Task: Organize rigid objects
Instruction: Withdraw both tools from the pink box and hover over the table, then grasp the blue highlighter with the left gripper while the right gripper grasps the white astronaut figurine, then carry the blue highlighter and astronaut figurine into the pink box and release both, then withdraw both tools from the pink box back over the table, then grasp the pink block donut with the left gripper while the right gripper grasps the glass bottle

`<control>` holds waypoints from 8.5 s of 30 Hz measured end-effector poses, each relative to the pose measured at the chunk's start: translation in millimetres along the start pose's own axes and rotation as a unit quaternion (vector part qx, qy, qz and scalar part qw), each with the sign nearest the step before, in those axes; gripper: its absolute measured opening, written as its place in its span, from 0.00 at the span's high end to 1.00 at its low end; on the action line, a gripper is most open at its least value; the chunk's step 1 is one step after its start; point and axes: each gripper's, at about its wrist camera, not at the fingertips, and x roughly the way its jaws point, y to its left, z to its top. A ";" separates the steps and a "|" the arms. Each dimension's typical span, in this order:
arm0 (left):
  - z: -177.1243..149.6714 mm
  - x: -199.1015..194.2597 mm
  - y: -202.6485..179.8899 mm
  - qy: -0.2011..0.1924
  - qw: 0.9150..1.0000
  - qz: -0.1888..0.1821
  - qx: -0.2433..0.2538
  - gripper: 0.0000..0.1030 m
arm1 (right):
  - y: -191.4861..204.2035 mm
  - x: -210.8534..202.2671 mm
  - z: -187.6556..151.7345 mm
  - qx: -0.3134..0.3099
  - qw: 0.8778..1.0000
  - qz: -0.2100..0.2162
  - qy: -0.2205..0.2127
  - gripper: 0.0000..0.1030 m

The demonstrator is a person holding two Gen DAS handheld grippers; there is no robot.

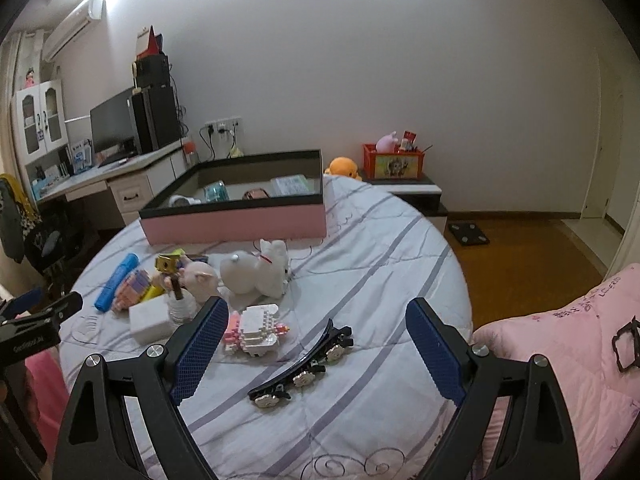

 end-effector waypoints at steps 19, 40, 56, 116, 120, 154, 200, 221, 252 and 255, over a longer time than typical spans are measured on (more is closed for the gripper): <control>23.5 84.8 -4.0 0.080 0.995 -0.034 0.044 0.49 | -0.3 77.8 21.2 -0.005 0.998 0.005 0.057 0.11; 23.1 82.8 -12.2 0.072 0.994 -0.060 0.064 0.74 | 27.2 140.4 35.3 -0.023 0.980 0.119 0.157 0.11; 27.3 65.2 -5.5 0.041 0.997 -0.059 0.037 0.74 | 16.1 127.6 37.4 -0.003 0.986 0.110 0.122 0.25; 154.6 -23.3 -82.9 -0.164 0.981 -0.070 0.071 0.74 | 56.1 52.1 154.0 -0.065 0.991 0.072 -0.093 0.25; 166.0 28.5 -84.9 -0.124 0.987 -0.071 0.079 0.74 | 61.2 100.1 158.6 -0.075 0.994 0.068 -0.048 0.25; 136.0 27.3 -39.2 -0.109 0.992 -0.036 0.058 0.07 | 43.6 88.5 144.5 -0.057 0.994 0.088 -0.017 0.22; 55.9 -207.2 -78.1 -0.273 0.961 -0.025 0.035 0.00 | 38.8 -152.0 52.3 -0.028 0.972 0.019 -0.233 0.11; 21.8 -91.8 -35.7 -0.090 0.994 -0.056 0.021 0.00 | 14.9 -51.9 14.2 -0.017 0.997 -0.007 -0.069 0.11; 1.3 -10.1 -20.3 0.017 0.998 -0.041 0.037 0.00 | 89.6 73.3 -5.2 -0.150 0.977 0.118 0.092 0.70; 5.6 -2.6 -24.5 0.021 0.998 -0.047 0.038 0.00 | 77.6 66.6 6.7 -0.134 0.981 0.120 0.078 0.70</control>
